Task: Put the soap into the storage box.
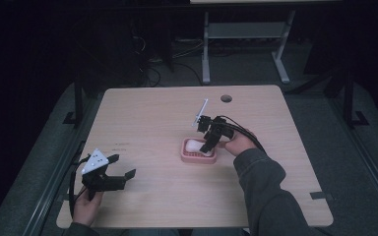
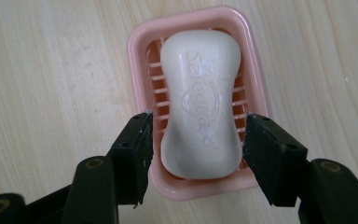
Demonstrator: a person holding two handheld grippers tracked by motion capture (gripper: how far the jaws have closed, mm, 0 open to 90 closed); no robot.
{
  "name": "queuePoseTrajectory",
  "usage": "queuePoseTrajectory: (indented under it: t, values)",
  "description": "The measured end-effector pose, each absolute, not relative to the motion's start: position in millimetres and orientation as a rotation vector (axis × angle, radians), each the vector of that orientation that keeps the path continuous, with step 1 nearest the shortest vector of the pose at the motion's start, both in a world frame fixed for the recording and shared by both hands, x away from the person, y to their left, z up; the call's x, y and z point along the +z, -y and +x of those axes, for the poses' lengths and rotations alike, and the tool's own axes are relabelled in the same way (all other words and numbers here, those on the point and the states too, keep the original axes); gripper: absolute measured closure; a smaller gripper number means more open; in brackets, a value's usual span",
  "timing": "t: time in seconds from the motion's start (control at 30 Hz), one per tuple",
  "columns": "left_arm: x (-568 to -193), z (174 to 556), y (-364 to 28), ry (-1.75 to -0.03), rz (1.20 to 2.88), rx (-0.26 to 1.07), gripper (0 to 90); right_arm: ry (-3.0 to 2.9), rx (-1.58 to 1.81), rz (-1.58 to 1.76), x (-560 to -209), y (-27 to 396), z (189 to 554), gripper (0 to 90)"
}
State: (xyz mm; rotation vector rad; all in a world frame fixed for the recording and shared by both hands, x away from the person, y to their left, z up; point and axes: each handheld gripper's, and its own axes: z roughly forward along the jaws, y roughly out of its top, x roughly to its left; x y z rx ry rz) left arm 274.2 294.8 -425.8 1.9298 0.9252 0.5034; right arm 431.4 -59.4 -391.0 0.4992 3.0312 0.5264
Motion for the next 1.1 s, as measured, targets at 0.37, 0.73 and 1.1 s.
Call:
queuePoseTrajectory:
  t: [0.37, 0.73, 1.1]
  values:
    - [-425.8, 274.1, -294.7, -0.926, 1.93, 0.504, 14.6, -3.027, 0.547, 0.517, -389.1, 66.3, 428.2, 41.3]
    - [-426.0, 274.2, -295.1, -0.926, 1.93, 0.506, 14.5, -3.019, 0.565, 0.544, -385.4, 76.7, 424.5, 40.7]
    - [-426.0, 274.2, -295.2, -0.927, 1.93, 0.506, 14.5, -3.004, 0.577, 0.576, -383.0, 89.4, 418.2, 39.9]
